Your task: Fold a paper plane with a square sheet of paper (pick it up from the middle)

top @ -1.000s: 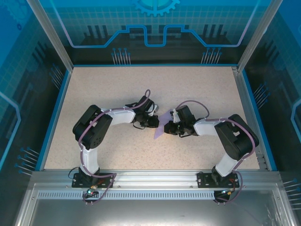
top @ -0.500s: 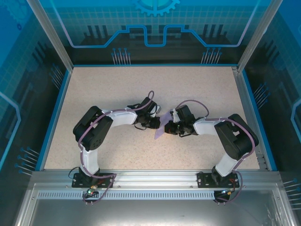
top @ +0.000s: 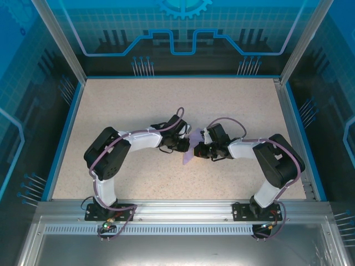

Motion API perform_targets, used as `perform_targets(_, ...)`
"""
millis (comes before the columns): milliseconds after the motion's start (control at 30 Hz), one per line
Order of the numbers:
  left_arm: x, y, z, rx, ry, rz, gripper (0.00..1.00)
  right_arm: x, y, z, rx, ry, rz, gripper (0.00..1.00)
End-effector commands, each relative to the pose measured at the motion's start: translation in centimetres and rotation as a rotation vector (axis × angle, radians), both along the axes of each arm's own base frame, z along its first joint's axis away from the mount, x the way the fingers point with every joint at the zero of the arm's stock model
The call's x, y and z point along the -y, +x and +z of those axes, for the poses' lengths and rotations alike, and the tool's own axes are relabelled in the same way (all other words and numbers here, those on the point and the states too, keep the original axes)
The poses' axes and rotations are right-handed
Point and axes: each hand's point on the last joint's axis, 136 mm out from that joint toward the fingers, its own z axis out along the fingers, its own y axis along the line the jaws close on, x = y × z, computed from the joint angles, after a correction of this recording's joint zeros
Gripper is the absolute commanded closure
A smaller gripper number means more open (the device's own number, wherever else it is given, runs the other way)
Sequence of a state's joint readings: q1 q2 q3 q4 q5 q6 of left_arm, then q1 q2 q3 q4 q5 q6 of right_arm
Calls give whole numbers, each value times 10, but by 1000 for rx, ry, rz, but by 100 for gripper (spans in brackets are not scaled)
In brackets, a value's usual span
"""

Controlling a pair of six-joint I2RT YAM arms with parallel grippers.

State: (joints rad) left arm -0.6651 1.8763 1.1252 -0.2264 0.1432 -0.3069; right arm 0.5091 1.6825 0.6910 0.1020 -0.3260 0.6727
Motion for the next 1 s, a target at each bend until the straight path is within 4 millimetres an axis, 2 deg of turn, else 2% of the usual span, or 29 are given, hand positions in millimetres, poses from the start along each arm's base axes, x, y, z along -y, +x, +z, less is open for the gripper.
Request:
perform_targets(0, 5, 5, 25, 71, -23, -8, 89, 10, -5, -13, -47, -39, -7, 97)
perform_targets(200, 5, 3, 32, 89, -50, -15, 89, 9, -4, -11, -44, -32, -6, 97)
perform_targets(600, 6, -9, 16, 74, -14, -66, 89, 8, -3, -8, -47, 2, -16, 97)
perform_targets(967, 14, -13, 15, 101, 34, -109, 89, 8, -3, -9, -52, 21, -20, 98)
